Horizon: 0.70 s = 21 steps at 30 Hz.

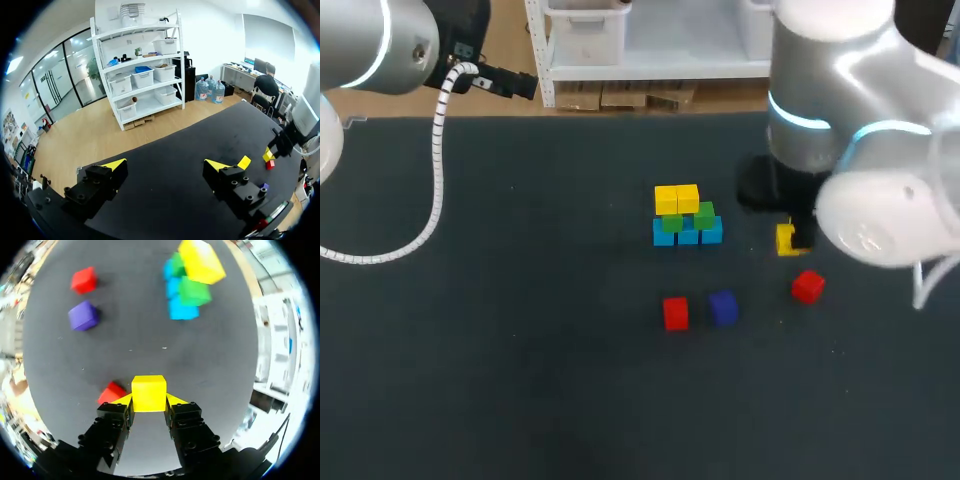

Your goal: Place the blue cubes, place green cubes on the blue cubes, place the yellow cubes on the green cubes, then place the red cubes on the yellow cubes, and place purple cube on the red cubes.

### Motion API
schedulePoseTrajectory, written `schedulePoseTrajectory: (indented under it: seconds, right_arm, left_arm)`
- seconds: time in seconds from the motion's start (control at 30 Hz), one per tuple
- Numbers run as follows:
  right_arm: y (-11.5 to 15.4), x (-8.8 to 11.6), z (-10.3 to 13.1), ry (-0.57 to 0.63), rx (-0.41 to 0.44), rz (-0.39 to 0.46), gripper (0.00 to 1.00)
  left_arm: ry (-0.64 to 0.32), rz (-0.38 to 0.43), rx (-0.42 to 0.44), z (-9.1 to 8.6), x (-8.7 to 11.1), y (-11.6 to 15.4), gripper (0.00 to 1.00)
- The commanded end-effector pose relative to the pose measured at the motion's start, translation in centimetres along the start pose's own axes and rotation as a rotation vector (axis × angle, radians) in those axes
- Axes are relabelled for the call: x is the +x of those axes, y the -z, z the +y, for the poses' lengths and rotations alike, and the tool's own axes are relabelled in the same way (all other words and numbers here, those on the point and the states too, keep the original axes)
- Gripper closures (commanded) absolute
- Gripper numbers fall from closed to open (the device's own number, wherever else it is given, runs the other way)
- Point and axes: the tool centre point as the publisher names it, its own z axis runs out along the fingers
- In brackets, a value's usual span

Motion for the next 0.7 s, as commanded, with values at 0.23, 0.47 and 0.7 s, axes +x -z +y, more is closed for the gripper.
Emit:
schedulePoseTrajectory:
  seconds: [0.23, 0.47, 0.7]
  right_arm:
    - [2.5, -1.9, -4.0, -0.047, -0.051, 0.007, 1.00]
    - [3.9, -3.0, -4.4, -0.023, -0.047, -0.049, 1.00]
    - [4.1, -4.4, -4.9, -0.004, -0.033, -0.062, 1.00]
  left_arm:
    - [0.001, -0.003, 0.002, 0.0, 0.1, 0.0, 0.00]
    - [0.001, -0.003, 0.002, 0.0, 0.1, 0.0, 0.00]
    - [0.001, -0.003, 0.002, 0.0, 0.1, 0.0, 0.00]
